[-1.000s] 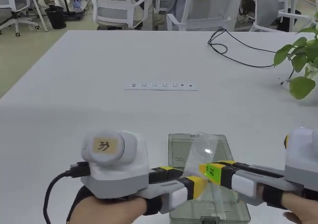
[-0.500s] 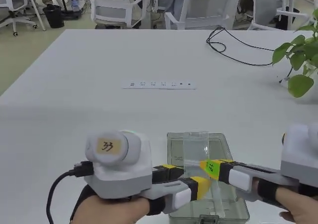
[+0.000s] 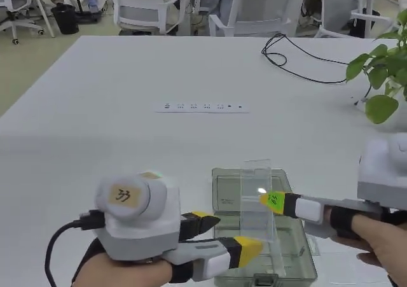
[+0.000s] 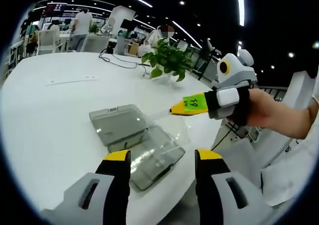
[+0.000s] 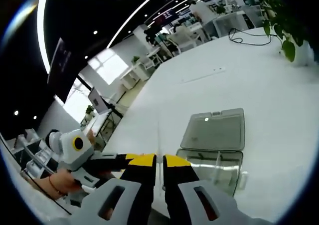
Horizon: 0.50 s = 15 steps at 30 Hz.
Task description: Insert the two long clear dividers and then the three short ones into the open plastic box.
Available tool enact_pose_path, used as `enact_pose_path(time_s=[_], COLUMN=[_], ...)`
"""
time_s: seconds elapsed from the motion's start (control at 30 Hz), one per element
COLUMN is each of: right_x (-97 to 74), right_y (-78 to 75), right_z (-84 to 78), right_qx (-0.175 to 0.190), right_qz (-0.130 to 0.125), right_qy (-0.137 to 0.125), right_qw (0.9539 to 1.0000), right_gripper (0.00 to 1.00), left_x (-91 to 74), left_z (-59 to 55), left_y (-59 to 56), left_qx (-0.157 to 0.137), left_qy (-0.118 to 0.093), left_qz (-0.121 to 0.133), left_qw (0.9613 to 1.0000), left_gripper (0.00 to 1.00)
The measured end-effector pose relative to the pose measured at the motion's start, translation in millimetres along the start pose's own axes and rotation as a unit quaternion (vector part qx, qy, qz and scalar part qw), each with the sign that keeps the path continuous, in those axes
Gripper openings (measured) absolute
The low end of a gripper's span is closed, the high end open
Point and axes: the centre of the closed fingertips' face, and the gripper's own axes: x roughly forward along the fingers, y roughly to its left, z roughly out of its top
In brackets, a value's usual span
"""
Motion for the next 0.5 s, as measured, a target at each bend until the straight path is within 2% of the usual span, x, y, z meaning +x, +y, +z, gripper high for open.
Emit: enact_pose_path(time_s=[0.23,0.3,0.5], right_x=[6.6,8.3,14.7], right_y=[-10.4,-12.0,-14.2], right_z=[-5.4,-5.5,-11.9], right_qx=[0.019,0.022,0.032], right_qz=[-0.021,-0.027,-0.044], right_qy=[0.046,0.056,0.093], right_qw=[0.9985,0.9979,0.9941], right_gripper=[0.07,0.07,0.07], left_x=[-6.8,-8.3,-10.6], left_z=[-9.4,-13.6,-24.0], left_y=[6.4,7.4,11.7], left_qx=[0.035,0.054,0.081], left_qy=[0.010,0.016,0.029], left_qz=[-0.009,-0.014,-0.021], left_qw=[0.9993,0.9983,0.9960], left_gripper=[0.64,0.67,0.78])
